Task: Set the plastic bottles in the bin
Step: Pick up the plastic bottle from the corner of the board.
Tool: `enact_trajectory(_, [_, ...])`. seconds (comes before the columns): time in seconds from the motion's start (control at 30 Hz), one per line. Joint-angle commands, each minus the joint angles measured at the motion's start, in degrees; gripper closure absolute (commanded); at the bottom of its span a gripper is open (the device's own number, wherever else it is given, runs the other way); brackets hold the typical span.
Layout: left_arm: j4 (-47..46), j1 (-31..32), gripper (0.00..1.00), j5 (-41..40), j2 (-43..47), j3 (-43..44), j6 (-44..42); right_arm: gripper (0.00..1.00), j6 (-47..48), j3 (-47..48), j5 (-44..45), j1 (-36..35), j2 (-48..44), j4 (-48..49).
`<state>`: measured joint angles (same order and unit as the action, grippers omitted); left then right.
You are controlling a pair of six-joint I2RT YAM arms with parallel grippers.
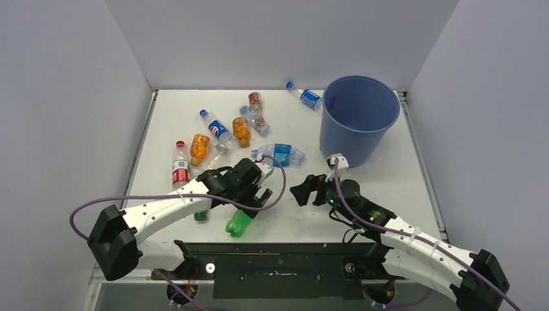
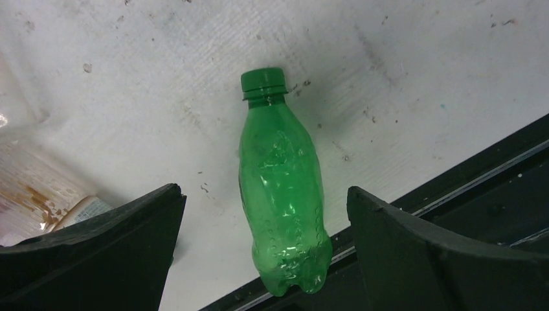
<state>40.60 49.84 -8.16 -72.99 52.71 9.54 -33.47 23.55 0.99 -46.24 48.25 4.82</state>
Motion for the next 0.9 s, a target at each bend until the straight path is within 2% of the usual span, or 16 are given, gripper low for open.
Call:
enact_trajectory(0.0, [6.6, 1.5, 0.04, -1.3, -0.7, 3.0, -0.2, 0.0, -1.7, -0.7, -0.5, -0.8, -2.0, 4.1])
enact_trajectory(0.13, [5.9, 2.7, 0.04, 0.5, -0.8, 2.3, -0.3, 0.0, -1.6, -0.5, -0.4, -1.0, -2.0, 2.8])
enact_trajectory(0.3, [5.1, 2.7, 0.01, 1.6, -6.1, 1.3, -1.2, 0.0, -1.5, -0.3, 0.0, -1.0, -2.6, 1.5])
enact_trajectory(0.37, [5.9, 2.6, 0.08, 1.4, -9.7, 2.1, -0.8, 0.0, -1.3, 0.3, 0.3, -1.0, -2.9, 0.7])
enact_trajectory(0.57, [7.1, 2.3, 0.22, 1.8, -15.5, 3.4, -0.7, 0.0, -1.1, 1.4, 0.7, -1.4, -4.7, -1.2])
enact_trajectory(0.63, [7.3, 2.3, 0.31, 2.1, -16.5, 3.6, -0.9, 0.0, -1.2, 1.3, 1.0, -1.5, -5.5, -1.5])
enact_trajectory(0.8, [8.0, 2.2, 0.61, 2.2, -19.2, 4.5, -1.0, 0.0, -1.3, 1.4, 1.2, -1.5, -6.7, -2.2])
enact_trajectory(0.87, [8.0, 2.1, 0.7, 1.3, -18.5, 4.4, -0.8, 0.0, -1.3, 1.7, 1.0, -1.6, -7.1, -2.7])
